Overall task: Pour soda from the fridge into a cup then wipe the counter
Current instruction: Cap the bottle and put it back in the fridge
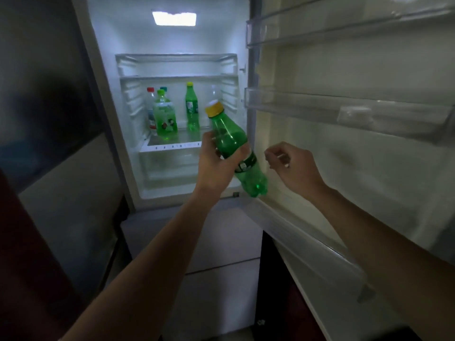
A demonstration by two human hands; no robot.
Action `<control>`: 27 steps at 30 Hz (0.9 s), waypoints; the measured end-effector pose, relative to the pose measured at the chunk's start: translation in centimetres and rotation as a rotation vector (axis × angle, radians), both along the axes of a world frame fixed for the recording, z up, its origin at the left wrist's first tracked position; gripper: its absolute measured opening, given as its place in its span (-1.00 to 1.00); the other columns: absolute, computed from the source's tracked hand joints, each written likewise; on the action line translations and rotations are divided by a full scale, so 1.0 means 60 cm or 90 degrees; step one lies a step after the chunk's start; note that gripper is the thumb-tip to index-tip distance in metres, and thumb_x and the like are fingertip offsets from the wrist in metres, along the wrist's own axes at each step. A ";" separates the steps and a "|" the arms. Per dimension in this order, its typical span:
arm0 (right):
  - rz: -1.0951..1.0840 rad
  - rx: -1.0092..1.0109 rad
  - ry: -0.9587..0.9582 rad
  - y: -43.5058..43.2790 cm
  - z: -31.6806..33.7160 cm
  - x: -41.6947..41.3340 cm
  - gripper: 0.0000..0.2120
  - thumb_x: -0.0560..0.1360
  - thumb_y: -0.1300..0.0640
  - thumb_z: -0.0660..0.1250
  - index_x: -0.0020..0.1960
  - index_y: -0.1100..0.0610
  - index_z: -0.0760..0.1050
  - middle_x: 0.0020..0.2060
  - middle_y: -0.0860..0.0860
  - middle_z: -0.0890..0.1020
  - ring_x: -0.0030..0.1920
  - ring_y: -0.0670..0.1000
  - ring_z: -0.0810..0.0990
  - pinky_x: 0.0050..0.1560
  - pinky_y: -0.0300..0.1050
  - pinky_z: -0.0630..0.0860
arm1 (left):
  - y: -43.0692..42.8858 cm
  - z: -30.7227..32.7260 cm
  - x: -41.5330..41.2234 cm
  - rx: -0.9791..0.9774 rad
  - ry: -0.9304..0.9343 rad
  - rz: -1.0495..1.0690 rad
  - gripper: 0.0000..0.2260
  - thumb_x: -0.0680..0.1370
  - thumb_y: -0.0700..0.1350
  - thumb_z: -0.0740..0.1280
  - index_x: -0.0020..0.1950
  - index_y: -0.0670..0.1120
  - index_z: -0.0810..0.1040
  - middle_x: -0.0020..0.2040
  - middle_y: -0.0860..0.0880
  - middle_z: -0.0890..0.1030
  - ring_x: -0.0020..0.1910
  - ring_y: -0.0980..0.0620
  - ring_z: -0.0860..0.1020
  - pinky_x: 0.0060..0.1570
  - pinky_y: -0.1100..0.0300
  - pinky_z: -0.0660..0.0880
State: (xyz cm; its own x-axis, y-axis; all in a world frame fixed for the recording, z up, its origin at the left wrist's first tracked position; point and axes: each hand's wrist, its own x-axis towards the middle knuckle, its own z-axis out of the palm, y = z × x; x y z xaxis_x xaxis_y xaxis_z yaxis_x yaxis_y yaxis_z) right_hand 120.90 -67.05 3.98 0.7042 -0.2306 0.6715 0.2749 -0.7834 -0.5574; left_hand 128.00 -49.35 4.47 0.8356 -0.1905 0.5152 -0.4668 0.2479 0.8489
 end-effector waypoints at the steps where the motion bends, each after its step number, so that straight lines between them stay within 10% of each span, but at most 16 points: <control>1: -0.009 0.005 -0.001 -0.010 -0.003 0.005 -0.88 0.57 0.06 0.33 -0.01 0.08 0.60 -0.19 -0.10 0.67 -0.22 -0.10 0.66 -0.15 -0.32 0.53 | -0.015 -0.003 0.011 -0.007 0.005 -0.004 -0.51 0.37 -0.14 0.56 0.24 -0.11 0.46 0.08 -0.07 0.65 0.05 -0.01 0.64 0.06 0.02 0.61; 12: -0.082 -0.053 0.085 -0.060 -0.052 0.044 -0.59 0.53 0.19 0.40 0.36 0.08 0.47 0.09 -0.08 0.58 0.00 -0.13 0.60 0.10 -0.35 0.50 | -0.140 -0.070 0.149 0.041 0.019 -0.236 -0.59 0.37 -0.08 0.55 0.14 0.05 0.49 0.04 -0.09 0.65 0.08 -0.15 0.65 0.12 -0.28 0.55; 18: -0.174 0.046 0.116 -0.061 -0.074 0.060 -0.48 0.47 0.14 0.46 0.40 0.05 0.43 0.14 0.05 0.62 0.04 -0.03 0.63 0.14 -0.11 0.58 | -0.183 -0.072 0.181 0.121 -0.082 -0.297 -0.48 0.43 0.16 0.49 0.31 0.03 0.44 0.10 0.04 0.64 0.09 0.04 0.65 0.11 -0.14 0.59; 27: -0.238 0.088 0.121 -0.044 -0.098 0.066 -0.55 0.48 0.10 0.45 0.34 0.09 0.46 0.14 -0.08 0.63 0.02 -0.14 0.64 0.11 -0.33 0.53 | -0.197 -0.089 0.197 0.178 -0.174 -0.313 -0.44 0.50 0.04 0.45 0.45 0.05 0.32 0.17 0.16 0.57 0.12 0.24 0.59 0.08 0.23 0.55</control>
